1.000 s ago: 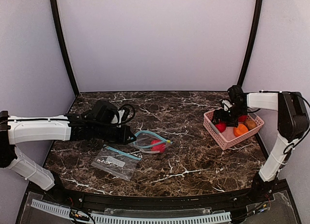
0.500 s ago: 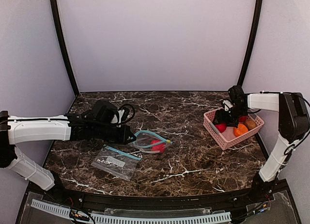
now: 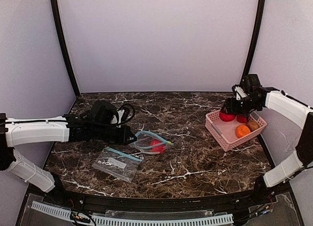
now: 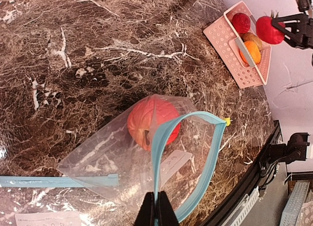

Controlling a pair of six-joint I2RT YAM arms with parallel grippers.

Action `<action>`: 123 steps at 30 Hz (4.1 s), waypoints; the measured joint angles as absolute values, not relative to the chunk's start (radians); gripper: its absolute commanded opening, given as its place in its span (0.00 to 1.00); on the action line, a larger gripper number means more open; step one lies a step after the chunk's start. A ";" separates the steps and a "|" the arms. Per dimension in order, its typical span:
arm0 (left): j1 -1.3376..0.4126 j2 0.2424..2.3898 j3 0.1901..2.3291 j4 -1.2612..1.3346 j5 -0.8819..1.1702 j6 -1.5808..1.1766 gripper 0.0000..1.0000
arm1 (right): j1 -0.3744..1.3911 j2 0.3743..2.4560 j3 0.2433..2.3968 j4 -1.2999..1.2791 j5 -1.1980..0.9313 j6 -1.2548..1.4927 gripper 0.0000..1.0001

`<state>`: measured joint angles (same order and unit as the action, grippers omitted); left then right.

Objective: Place the food in the zip-top bag and seal the zipper
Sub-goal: Pick up the fake fruit from the bin, then place the fake fruit in the zipper food storage bag, then adjust the fake fruit in the zipper food storage bag.

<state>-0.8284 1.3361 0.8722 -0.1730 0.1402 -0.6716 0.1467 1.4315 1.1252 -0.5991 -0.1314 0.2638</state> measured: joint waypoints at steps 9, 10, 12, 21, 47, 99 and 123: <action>-0.828 1.327 0.852 -0.172 0.142 -0.675 0.01 | 0.421 1.279 1.126 -0.605 -0.171 0.344 0.70; -0.828 1.327 0.847 -0.170 0.143 -0.676 0.01 | 0.469 1.278 1.126 -0.599 -0.175 0.361 0.69; -0.828 1.327 0.839 -0.168 0.146 -0.678 0.01 | 0.552 1.280 1.126 -0.583 -0.177 0.393 0.70; -0.826 1.324 0.827 -0.155 0.149 -0.683 0.01 | 0.879 1.429 1.176 -0.427 -0.167 0.508 0.70; -0.826 1.290 0.798 -0.143 0.153 -0.693 0.01 | 1.095 1.803 1.422 -0.349 0.028 0.497 0.96; -0.816 1.289 0.740 -0.120 0.162 -0.727 0.01 | 1.160 1.954 1.506 -0.421 0.056 0.530 0.51; -0.813 1.251 0.736 -0.119 0.170 -0.730 0.01 | 1.084 1.824 1.438 -0.513 0.106 0.445 0.49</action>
